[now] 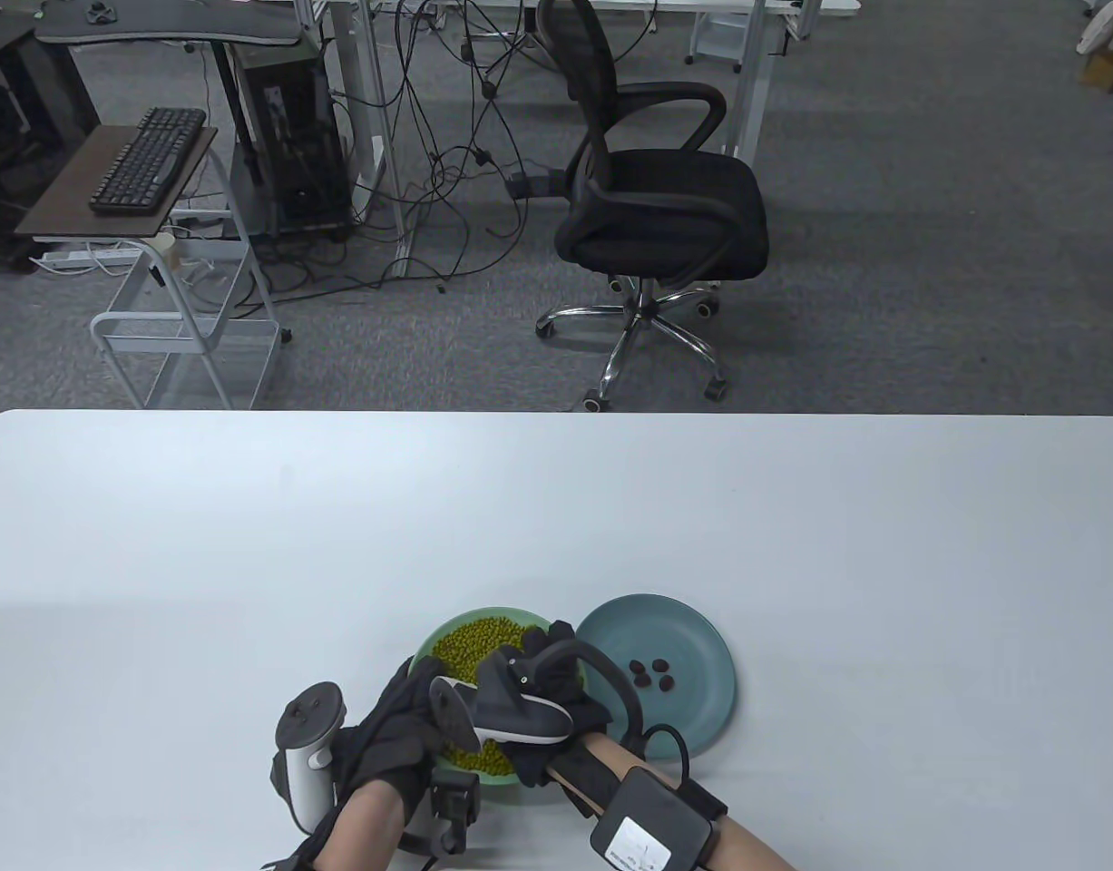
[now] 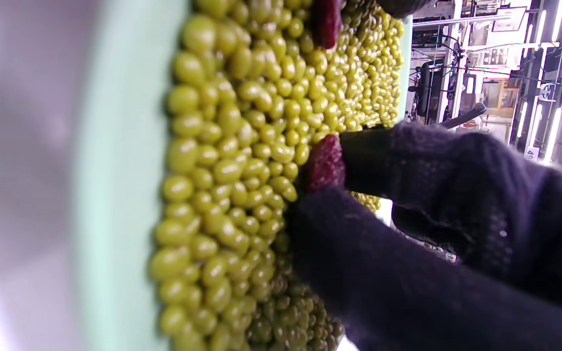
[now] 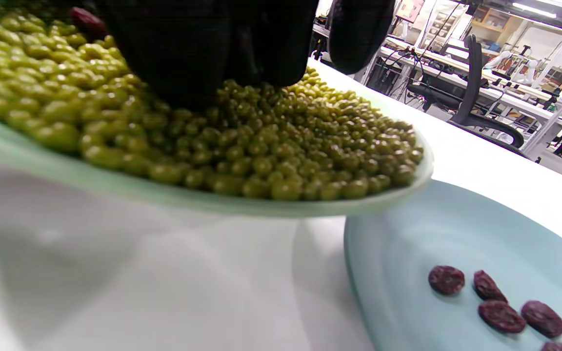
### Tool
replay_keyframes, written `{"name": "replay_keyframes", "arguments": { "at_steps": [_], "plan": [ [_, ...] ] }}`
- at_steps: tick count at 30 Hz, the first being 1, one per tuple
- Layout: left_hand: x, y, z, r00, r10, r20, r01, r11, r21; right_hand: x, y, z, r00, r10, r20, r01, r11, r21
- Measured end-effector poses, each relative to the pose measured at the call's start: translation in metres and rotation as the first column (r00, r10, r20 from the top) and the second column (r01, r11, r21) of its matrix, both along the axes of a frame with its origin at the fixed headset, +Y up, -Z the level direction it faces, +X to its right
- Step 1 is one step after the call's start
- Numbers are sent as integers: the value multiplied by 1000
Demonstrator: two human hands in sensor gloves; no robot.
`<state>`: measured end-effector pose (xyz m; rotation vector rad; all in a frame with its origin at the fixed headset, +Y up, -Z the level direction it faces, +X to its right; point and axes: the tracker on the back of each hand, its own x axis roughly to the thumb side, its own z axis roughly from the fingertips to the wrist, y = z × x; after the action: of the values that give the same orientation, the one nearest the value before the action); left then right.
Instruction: Pick cranberries with hand pinch into plate
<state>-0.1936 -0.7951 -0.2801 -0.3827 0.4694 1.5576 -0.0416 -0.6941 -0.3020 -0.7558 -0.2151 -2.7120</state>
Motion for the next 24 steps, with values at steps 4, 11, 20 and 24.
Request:
{"name": "replay_keyframes", "arguments": {
  "at_steps": [4,11,20,24],
  "plan": [
    [0,0,0,1000,-2,1,2,1000,-1,0,0,0,1000,5,-3,-5,1000,2],
    [0,0,0,1000,-3,1,3,1000,-1,0,0,1,1000,7,0,-7,1000,-2],
    [0,0,0,1000,-2,5,2,1000,1,-1,0,-1,1000,17,16,-17,1000,-23],
    [1,0,0,1000,-2,5,2,1000,2,-1,0,-1,1000,12,23,-11,1000,-28]
  ]
}}
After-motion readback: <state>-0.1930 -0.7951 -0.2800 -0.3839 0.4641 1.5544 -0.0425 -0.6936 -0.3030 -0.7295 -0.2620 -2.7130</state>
